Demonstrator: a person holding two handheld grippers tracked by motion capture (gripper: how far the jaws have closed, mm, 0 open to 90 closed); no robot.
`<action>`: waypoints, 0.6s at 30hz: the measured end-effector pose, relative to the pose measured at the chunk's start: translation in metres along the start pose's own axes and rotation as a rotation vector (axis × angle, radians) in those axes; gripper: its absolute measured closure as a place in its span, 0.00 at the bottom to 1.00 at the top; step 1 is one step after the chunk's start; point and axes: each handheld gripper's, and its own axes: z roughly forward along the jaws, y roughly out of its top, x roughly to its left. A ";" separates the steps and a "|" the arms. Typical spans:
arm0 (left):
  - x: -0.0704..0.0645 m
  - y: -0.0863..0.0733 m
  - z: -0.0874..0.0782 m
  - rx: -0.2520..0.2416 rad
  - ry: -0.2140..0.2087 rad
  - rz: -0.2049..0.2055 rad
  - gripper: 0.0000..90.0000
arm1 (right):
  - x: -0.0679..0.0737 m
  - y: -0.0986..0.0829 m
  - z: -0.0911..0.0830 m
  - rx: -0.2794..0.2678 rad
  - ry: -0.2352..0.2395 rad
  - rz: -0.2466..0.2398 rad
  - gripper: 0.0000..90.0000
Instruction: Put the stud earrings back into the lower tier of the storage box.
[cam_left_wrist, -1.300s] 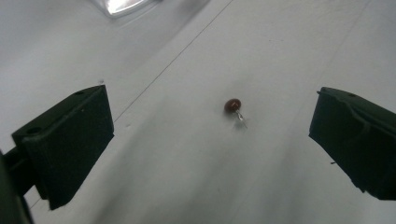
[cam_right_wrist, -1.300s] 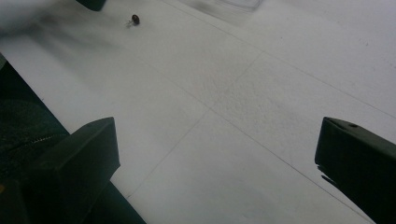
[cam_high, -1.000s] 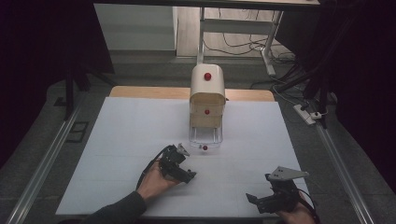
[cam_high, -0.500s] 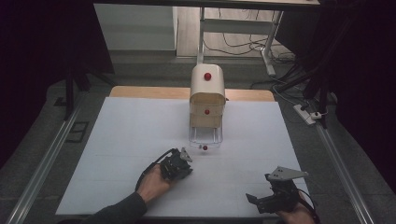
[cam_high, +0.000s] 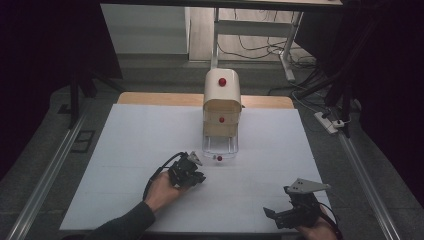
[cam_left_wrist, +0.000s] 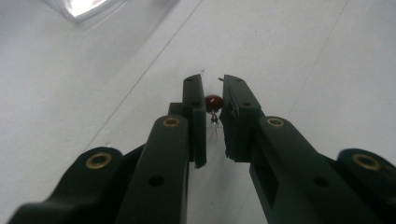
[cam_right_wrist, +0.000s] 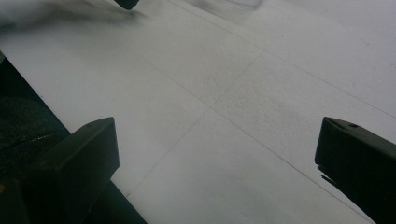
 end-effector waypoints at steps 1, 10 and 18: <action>0.001 0.001 -0.001 -0.007 -0.003 -0.002 0.88 | 0.000 0.000 0.000 0.000 0.000 0.000 0.00; 0.009 0.008 -0.019 -0.071 0.007 -0.044 0.88 | 0.000 0.000 0.000 0.001 -0.001 -0.001 0.00; 0.013 0.018 -0.031 -0.113 0.034 -0.036 0.88 | 0.000 0.000 0.000 0.002 0.000 0.005 0.00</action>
